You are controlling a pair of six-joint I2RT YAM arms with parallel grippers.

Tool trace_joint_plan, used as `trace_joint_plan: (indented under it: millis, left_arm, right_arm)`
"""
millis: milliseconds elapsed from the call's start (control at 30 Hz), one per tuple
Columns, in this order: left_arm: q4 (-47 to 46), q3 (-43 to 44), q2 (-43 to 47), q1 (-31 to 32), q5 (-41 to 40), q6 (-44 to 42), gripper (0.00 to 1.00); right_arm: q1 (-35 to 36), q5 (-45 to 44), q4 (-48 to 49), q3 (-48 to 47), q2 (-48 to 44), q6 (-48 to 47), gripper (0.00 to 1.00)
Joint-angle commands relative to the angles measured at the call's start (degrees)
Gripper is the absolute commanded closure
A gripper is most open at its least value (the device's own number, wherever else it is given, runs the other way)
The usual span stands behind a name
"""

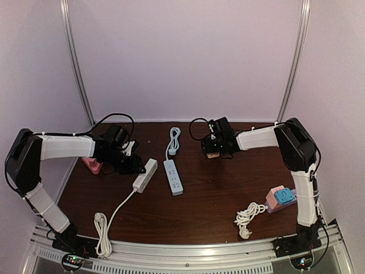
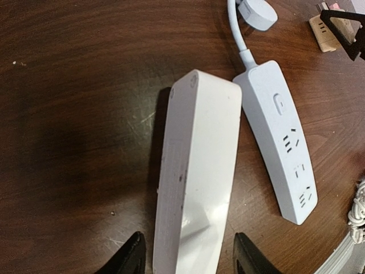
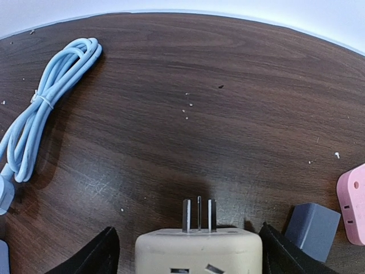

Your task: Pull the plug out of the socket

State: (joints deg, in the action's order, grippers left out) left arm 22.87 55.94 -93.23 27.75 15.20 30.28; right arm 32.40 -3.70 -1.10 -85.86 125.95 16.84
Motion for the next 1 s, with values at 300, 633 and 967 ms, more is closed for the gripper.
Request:
trace_joint_plan:
  millis: [300,633,967]
  left_arm:
    - [8.28,6.85,7.26,-0.58,-16.16,2.09,0.33]
    - [15.0,6.44,14.28,-8.57,-28.98,3.06,0.21]
    - [15.02,5.61,12.79,-18.9,-26.22,-2.58,0.18]
  right_arm:
    - [1.11,1.54,-5.83,-1.68,-7.92,-1.68,0.07]
    - [2.2,5.84,-10.22,-2.29,-11.34,-2.62,0.0]
    - [3.31,7.78,-11.14,-0.62,-13.75,-2.76,0.0]
